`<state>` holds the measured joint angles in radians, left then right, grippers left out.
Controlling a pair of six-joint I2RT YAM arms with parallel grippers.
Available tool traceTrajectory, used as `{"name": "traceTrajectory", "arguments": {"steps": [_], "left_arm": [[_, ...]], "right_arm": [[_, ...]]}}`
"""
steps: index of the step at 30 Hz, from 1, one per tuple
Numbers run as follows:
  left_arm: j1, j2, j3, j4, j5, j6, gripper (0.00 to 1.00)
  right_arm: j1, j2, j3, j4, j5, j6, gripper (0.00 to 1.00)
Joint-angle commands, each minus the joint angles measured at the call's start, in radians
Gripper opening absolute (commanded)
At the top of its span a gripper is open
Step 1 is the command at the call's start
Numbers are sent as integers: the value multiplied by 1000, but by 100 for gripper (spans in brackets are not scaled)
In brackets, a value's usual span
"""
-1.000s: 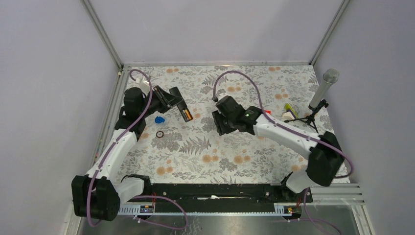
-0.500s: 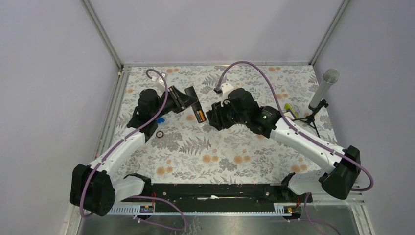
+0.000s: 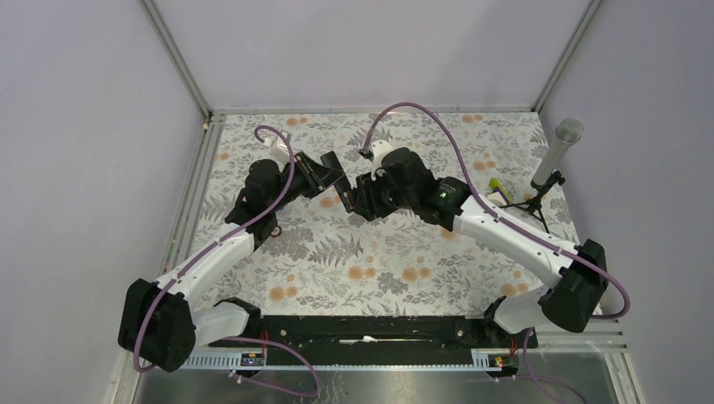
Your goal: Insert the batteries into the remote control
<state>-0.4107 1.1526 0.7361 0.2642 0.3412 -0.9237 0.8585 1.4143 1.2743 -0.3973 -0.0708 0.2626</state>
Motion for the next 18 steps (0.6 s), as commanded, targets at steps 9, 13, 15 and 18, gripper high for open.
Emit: {"name": "traceTrajectory", "arguments": {"steps": [9, 13, 15, 18], "left_arm": [[-4, -8, 22, 95, 27, -6, 0], [-3, -8, 20, 111, 53, 17, 0], [-3, -11, 16, 127, 68, 25, 0], [-2, -13, 16, 141, 84, 36, 0]], "right_arm": [[17, 57, 71, 29, -19, 14, 26], [19, 69, 80, 22, -37, 15, 26], [20, 76, 82, 22, -46, 13, 26], [23, 84, 87, 14, -54, 12, 26]]}}
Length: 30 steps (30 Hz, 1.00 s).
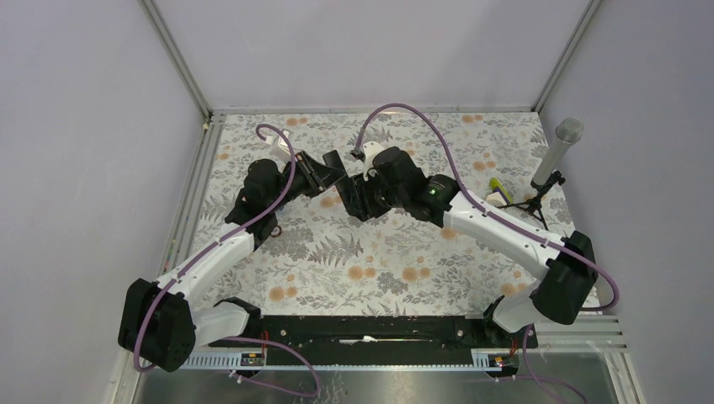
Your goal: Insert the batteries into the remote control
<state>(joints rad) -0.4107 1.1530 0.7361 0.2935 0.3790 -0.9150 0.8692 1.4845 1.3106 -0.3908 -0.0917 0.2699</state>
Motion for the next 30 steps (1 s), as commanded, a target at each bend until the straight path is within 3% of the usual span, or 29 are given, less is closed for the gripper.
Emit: {"name": "traceTrajectory", "arguments": {"steps": [1, 11, 17, 30], "left_arm": [[-3, -14, 17, 114, 52, 32, 0], [-3, -16, 36, 86, 96, 65, 0], [-4, -16, 80, -9, 96, 71, 0], [-3, 19, 148, -115, 106, 13, 0]], "right_arm": [[13, 17, 52, 5, -35, 4, 26], [15, 30, 65, -9, -8, 2, 26], [17, 48, 77, -13, -13, -9, 26], [23, 64, 77, -13, -65, -20, 31]]}}
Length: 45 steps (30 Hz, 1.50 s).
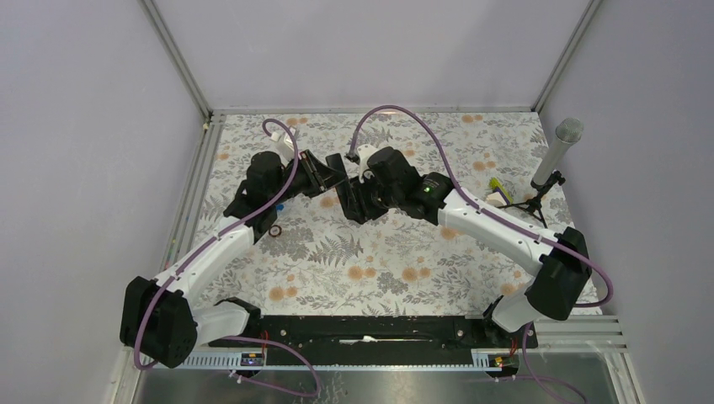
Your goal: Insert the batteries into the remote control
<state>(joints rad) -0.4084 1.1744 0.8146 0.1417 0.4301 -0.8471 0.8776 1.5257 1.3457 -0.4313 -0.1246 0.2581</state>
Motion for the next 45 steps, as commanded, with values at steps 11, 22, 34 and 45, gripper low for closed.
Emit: {"name": "traceTrajectory", "arguments": {"steps": [11, 22, 34, 45], "left_arm": [[-6, -11, 45, 86, 46, -93, 0], [-5, -12, 61, 45, 94, -72, 0], [-6, -6, 23, 103, 172, -119, 0], [-6, -7, 40, -50, 130, -27, 0]], "right_arm": [[14, 107, 114, -51, -2, 83, 32], [15, 103, 118, -37, 45, 78, 36], [14, 132, 143, 22, 104, 97, 36], [14, 144, 183, 33, 217, 113, 38]]}}
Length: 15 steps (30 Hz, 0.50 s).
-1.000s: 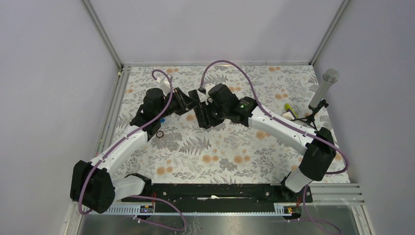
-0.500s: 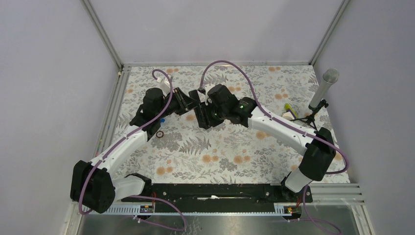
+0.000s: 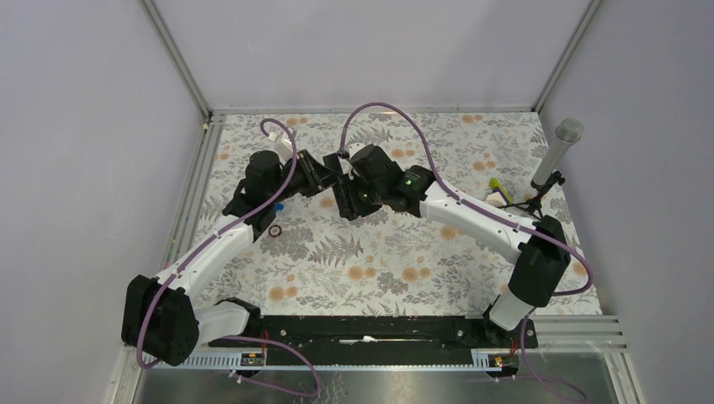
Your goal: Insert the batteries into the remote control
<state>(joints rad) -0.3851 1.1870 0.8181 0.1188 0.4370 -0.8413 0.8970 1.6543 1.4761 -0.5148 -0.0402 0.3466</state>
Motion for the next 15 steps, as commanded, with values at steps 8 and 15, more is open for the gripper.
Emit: {"name": "traceTrajectory", "arguments": {"steps": [8, 15], "left_arm": [[-28, 9, 60, -97, 141, -11, 0], [-28, 34, 72, -103, 195, -22, 0]], "right_arm": [[-10, -23, 5, 172, 157, 40, 40], [-31, -31, -10, 189, 145, 72, 42]]}}
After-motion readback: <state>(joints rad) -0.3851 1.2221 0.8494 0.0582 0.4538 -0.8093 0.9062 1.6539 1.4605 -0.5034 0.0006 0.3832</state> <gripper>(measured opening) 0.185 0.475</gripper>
